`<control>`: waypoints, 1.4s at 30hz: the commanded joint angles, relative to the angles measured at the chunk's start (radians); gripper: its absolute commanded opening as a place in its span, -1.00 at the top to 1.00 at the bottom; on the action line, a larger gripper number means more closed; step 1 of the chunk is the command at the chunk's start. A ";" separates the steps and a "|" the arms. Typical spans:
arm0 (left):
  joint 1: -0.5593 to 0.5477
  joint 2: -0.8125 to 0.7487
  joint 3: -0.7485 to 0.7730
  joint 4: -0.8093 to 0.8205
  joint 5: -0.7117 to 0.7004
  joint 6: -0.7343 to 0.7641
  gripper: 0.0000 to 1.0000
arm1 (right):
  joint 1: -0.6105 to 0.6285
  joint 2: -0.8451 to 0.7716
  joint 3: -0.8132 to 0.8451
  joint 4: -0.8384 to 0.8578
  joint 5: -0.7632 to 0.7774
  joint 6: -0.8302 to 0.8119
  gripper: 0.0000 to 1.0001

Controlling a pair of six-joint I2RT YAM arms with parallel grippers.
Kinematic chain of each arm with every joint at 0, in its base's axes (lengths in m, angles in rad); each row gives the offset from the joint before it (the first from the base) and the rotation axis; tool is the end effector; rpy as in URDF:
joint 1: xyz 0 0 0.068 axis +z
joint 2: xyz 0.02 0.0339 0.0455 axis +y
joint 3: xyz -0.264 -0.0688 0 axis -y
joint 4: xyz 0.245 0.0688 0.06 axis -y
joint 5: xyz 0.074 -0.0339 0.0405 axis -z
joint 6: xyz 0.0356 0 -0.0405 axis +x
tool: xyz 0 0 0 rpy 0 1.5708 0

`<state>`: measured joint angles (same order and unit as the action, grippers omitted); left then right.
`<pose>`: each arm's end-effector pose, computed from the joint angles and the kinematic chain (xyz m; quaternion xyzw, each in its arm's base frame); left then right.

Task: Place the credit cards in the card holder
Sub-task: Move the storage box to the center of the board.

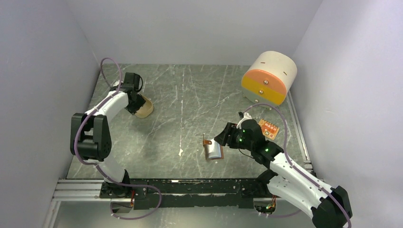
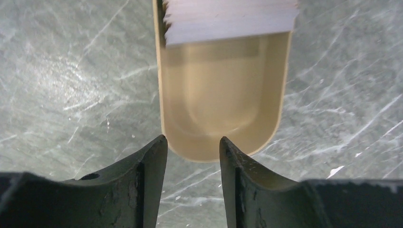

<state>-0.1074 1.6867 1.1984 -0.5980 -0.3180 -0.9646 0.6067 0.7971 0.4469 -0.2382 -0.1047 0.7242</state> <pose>0.3445 -0.0259 0.2184 -0.4329 0.8561 0.0112 0.2821 0.1435 0.1041 0.2139 0.0271 0.8805 0.3271 0.3420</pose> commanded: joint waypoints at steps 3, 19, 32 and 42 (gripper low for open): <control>-0.026 -0.018 -0.044 -0.050 -0.055 -0.088 0.03 | -0.008 -0.034 0.004 0.004 -0.010 -0.008 -0.22; -0.034 0.081 -0.038 -0.041 -0.091 -0.120 0.16 | -0.008 -0.092 0.001 -0.033 0.002 -0.009 -0.21; -0.082 0.130 0.044 -0.043 -0.061 -0.069 0.82 | -0.010 -0.116 -0.001 -0.042 0.007 0.003 -0.20; -0.223 0.177 0.171 -0.091 -0.108 -0.020 0.82 | -0.010 -0.113 0.024 -0.058 0.023 0.005 -0.20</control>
<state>-0.2680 1.8622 1.2915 -0.6899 -0.4080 -1.0306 0.6060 0.6960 0.4431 -0.2760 -0.0998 0.7250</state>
